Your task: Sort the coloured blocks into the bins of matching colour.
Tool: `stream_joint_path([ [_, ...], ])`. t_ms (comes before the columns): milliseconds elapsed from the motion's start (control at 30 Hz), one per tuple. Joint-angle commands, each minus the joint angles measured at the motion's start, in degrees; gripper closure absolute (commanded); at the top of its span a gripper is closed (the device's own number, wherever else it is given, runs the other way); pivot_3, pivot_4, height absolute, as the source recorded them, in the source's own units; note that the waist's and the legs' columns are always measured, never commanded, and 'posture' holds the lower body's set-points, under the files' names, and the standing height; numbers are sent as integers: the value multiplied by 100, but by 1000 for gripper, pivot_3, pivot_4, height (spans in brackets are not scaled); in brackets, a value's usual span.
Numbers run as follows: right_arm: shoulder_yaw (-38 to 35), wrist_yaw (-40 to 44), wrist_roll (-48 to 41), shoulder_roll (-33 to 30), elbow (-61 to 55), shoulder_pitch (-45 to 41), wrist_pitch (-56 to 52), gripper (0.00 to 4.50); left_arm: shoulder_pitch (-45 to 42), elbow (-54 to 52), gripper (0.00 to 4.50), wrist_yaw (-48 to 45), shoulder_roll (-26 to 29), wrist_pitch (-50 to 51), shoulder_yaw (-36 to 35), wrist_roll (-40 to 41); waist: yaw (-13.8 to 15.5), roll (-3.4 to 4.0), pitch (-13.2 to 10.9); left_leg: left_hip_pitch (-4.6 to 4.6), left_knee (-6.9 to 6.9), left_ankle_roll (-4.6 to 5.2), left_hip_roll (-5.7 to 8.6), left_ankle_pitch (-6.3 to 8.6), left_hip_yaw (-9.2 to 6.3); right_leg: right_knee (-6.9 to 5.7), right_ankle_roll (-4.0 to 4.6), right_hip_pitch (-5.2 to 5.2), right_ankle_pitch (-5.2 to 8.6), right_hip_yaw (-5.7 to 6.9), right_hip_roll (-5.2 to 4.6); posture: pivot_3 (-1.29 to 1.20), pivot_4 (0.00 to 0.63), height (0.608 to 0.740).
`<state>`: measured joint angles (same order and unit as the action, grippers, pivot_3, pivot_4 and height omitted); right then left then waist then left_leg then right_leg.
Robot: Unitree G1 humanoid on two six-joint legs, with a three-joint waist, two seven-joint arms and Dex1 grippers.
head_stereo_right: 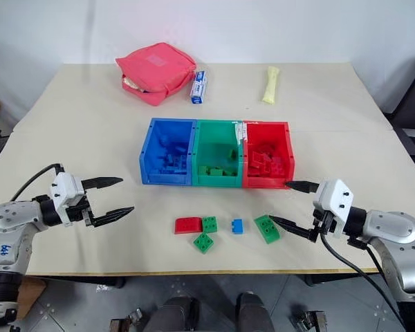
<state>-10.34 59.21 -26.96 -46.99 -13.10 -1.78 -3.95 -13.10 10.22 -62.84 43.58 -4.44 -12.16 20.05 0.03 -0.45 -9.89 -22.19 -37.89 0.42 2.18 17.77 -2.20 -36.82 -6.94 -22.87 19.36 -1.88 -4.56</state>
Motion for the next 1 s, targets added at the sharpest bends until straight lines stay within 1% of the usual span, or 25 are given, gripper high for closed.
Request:
stream_joint_path([
  [33,-162,-118,-48,100,-248,122,-8,0,-11,-107,112,-54,-72,-148,-22,95,-8,0,0,0,0,0,0,0,0,0,0,0,0,0,0,0,150,740],
  [100,-274,-288,-122,172,-355,231,-140,0,4,-283,112,-93,-112,81,86,162,-9,0,0,0,0,-1,-1,0,-1,-2,0,0,0,1,1,0,150,740],
  [167,-473,-420,-198,193,-495,421,-277,0,-13,-551,112,-310,-183,429,239,438,-4,0,0,0,0,-1,0,0,-2,-3,0,0,0,1,1,0,150,740],
  [233,-731,-496,-191,197,-636,678,-301,0,-41,-777,112,-428,-265,553,436,498,7,0,0,-1,-2,0,1,0,-3,-5,0,2,0,1,0,0,150,740],
  [367,-1210,-356,-336,58,-913,1318,-551,0,-142,-1192,112,-596,-514,842,777,707,22,0,0,0,-5,0,2,1,-14,-2,0,12,0,5,0,0,150,740],
  [400,-1409,-265,-364,13,-985,1613,-630,0,-186,-1329,112,-707,-586,876,975,704,26,0,0,2,-5,0,2,1,-14,-2,0,14,0,5,1,0,150,740],
  [500,-1972,-93,-158,-58,-1045,2543,-717,0,-322,-1525,112,-1220,-735,538,1646,423,56,1,1,6,-5,1,2,1,-15,4,-1,23,0,6,2,0,150,740],
  [567,-2077,-305,-214,-82,-1252,2681,-1061,0,-381,-1448,112,-1307,-793,392,1779,347,60,1,1,11,-4,3,2,2,-15,14,0,33,0,5,4,0,150,740],
  [633,-1963,-731,-657,-148,-1726,2461,-1849,0,-415,-1356,112,-1340,-776,338,1824,304,-24,1,1,13,-4,12,1,7,-11,19,0,35,0,0,6,0,150,740],
  [700,-1678,-1020,-834,-251,-2103,2196,-2456,0,-451,-1254,112,-1389,-741,236,1842,258,-67,2,1,19,-5,22,-4,13,-10,8,1,33,0,-4,10,0,150,740],
  [767,-1227,-1224,-778,-389,-2396,1980,-2937,0,-473,-1170,112,-1423,-701,176,1808,252,-55,9,5,26,-4,20,-6,12,-13,-4,6,33,3,-1,10,0,150,740],
  [867,-533,-1688,-686,-407,-2608,1586,-3604,0,-456,-1105,112,-1441,-604,104,1701,263,6,9,5,20,0,18,-6,12,-30,-1,9,28,4,10,10,0,150,740],
  [933,-146,-2051,-596,-321,-2608,1288,-4010,0,-432,-1099,112,-1432,-534,79,1648,252,28,9,5,10,-5,-1,1,2,-36,4,8,26,4,14,3,0,150,740],
  [1000,154,-2382,-502,-201,-2560,1047,-4322,0,-412,-1126,112,-1411,-493,86,1599,258,47,9,5,1,-8,2,7,2,-36,20,3,27,1,12,-2,0,150,740],
])
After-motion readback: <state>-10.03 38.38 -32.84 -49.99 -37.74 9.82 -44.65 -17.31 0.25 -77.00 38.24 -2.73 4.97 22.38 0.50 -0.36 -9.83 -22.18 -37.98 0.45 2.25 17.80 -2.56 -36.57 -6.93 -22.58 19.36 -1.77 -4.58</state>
